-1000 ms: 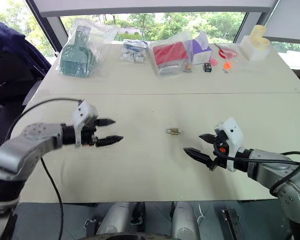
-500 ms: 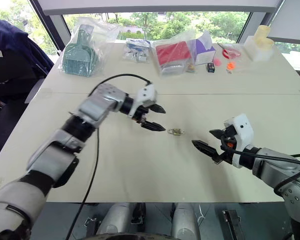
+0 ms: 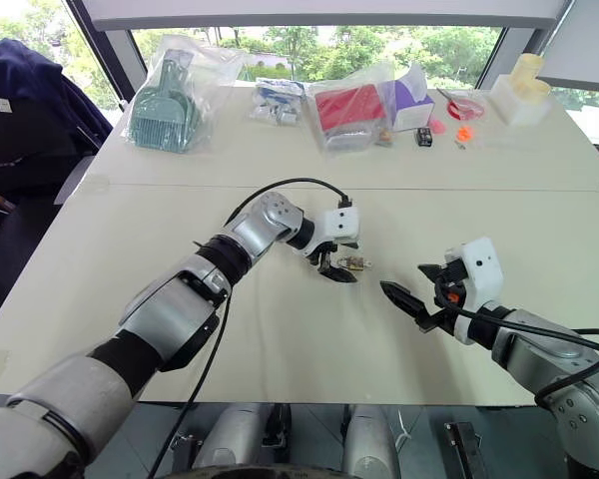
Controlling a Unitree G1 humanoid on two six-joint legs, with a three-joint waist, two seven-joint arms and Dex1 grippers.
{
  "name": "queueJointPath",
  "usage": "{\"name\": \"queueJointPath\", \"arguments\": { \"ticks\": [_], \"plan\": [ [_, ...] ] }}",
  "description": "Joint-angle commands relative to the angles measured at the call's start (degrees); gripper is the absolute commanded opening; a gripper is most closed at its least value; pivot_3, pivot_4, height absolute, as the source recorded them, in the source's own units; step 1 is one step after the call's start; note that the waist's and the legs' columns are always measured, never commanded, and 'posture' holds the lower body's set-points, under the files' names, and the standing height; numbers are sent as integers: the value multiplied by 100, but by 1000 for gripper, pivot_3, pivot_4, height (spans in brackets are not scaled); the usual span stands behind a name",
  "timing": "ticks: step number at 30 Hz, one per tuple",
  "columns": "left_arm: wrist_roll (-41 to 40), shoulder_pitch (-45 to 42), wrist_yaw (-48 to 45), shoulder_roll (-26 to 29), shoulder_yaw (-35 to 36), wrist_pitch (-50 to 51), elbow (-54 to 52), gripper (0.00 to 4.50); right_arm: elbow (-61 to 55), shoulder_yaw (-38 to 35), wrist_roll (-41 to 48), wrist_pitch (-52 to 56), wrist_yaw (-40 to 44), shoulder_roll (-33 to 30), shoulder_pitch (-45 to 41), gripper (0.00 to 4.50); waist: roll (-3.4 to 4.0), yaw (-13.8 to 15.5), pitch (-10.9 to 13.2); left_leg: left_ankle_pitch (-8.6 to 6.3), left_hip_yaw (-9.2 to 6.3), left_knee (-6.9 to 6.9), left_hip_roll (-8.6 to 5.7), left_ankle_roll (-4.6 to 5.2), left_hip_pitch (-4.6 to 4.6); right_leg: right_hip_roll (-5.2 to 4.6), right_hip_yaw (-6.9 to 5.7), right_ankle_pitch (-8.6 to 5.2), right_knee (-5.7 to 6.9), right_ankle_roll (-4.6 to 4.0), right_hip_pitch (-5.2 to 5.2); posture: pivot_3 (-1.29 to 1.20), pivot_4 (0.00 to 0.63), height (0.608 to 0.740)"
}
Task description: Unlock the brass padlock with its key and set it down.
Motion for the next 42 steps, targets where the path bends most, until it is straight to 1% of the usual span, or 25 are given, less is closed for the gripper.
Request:
{"name": "queueJointPath", "arguments": {
  "ticks": [1, 6, 7, 11, 13, 15, 17, 21, 23, 26, 29, 32, 35, 36, 39, 41, 42],
  "plan": [
    [317, 40, 100, -81, -37, -43, 146, 2855, -197, -74, 49, -122, -55, 48, -9, 4500, 0, 1, 0, 0, 0, 0, 0, 0, 0, -1, -1, 0, 0, 0, 1, 0, 150, 735],
    [470, 214, -7, -32, -72, -28, 28, 1054, -139, 3, 46, -124, -96, 71, -89, 4500, -1, -14, -2, 0, 0, 4, 0, 0, 3, -1, -1, 0, 1, 0, 4, 0, 150, 735],
    [489, 240, 7, 14, -71, -25, -18, 774, -111, 17, 61, -115, -106, 78, -126, 4500, -1, -16, -2, 0, 0, 3, 0, 0, 5, -1, -1, 0, 1, 0, 4, 0, 150, 735],
    [391, 271, 115, 333, 152, -212, -399, 775, -25, 34, 229, -120, -203, 260, -357, 4500, -1, -39, -2, 0, -1, 3, 2, 0, 5, 0, -1, 0, 3, 0, 3, 0, 150, 735],
    [158, 339, 156, 545, 451, -644, -811, 775, 30, -56, 578, -118, -373, 529, -550, 4500, -2, -70, -1, 0, 0, 1, 5, 0, 5, 2, 0, 1, 6, 0, -2, 0, 150, 735],
    [-301, 490, 159, 779, 959, -1160, -1476, 775, 126, -76, 1038, -136, -641, 877, -836, 4500, 2, -111, 0, 0, 2, -6, 9, -1, 0, 6, 1, 1, 12, 0, -17, 0, 150, 735],
    [-608, 688, 140, 989, 1299, -1177, -2150, 775, 231, 27, 1209, -192, -914, 1155, -1146, 4500, 2, -156, 1, 5, 1, -10, 11, -8, -9, 4, 1, 3, 23, 1, -31, 0, 150, 735],
    [-661, 1174, 248, 1352, 1406, -1292, -3435, 775, 672, 152, 1488, -351, -1307, 1626, -1811, 4500, 8, -166, -3, 5, 3, -10, 1, -9, -8, -4, 1, 12, 23, 15, -23, 0, 150, 735],
    [-787, 1373, 332, 1366, 1470, -1065, -4002, 775, 839, 181, 1611, -441, -1408, 1769, -2069, 4500, 8, -167, -3, 4, 4, -9, -2, -6, -7, -7, 1, 13, 19, 14, -19, 0, 150, 735],
    [-922, 1611, 493, 1340, 1533, -804, -4581, 775, 1059, 194, 1832, -561, -1520, 1932, -2371, 4500, 9, -170, -2, 4, 4, -5, -5, -6, -7, -7, 1, 13, 18, 14, -14, 0, 150, 735],
    [-969, 1696, 689, 1270, 1549, -676, -4817, 775, 1167, 255, 1957, -605, -1519, 1941, -2453, 4500, 9, -171, -3, 4, 3, -6, -5, -5, -5, -2, 0, 13, 20, 15, -13, 0, 150, 735],
    [-993, 1663, 787, 1239, 1527, -657, -4791, 775, 1207, 272, 2083, -644, -1524, 1932, -2434, 4500, 10, -177, -3, 4, 4, -7, -3, -5, -1, 3, 0, 14, 21, 17, -10, 0, 150, 735],
    [-1023, 1625, 812, 1211, 1521, -709, -4726, 775, 1248, 197, 2289, -753, -1611, 1997, -2423, 3732, 10, -178, -3, 5, 4, -7, -2, -6, 0, 6, 0, 14, 22, 19, -9, 0, 150, 735],
    [-1041, 1619, 807, 1202, 1521, -720, -4721, 775, 1263, 168, 2374, -811, -1651, 2027, -2430, 3288, 10, -176, -3, 5, 4, -7, -2, -6, 0, 7, 0, 14, 23, 19, -9, 0, 150, 735],
    [-1074, 1603, 787, 1185, 1525, -765, -4703, 775, 1295, 57, 2767, -1046, -1846, 2165, -2493, 1758, 10, -176, -3, 5, 4, -6, -2, -6, 1, 7, 0, 15, 22, 20, -7, 0, 150, 735],
    [-1096, 1586, 789, 1178, 1524, -791, -4692, 775, 1281, 85, 2881, -1124, -1956, 2157, -2486, 732, 10, -175, -3, 6, 4, -6, -2, -7, 1, 7, 0, 15, 23, 20, -7, 0, 150, 735],
    [-1109, 1575, 802, 1170, 1524, -802, -4693, 775, 1258, 145, 2909, -1139, -1994, 2139, -2455, 151, 10, -175, -3, 6, 4, -6, -2, -7, 1, 7, 0, 15, 22, 20, -6, 0, 150, 735]
  ]
}}
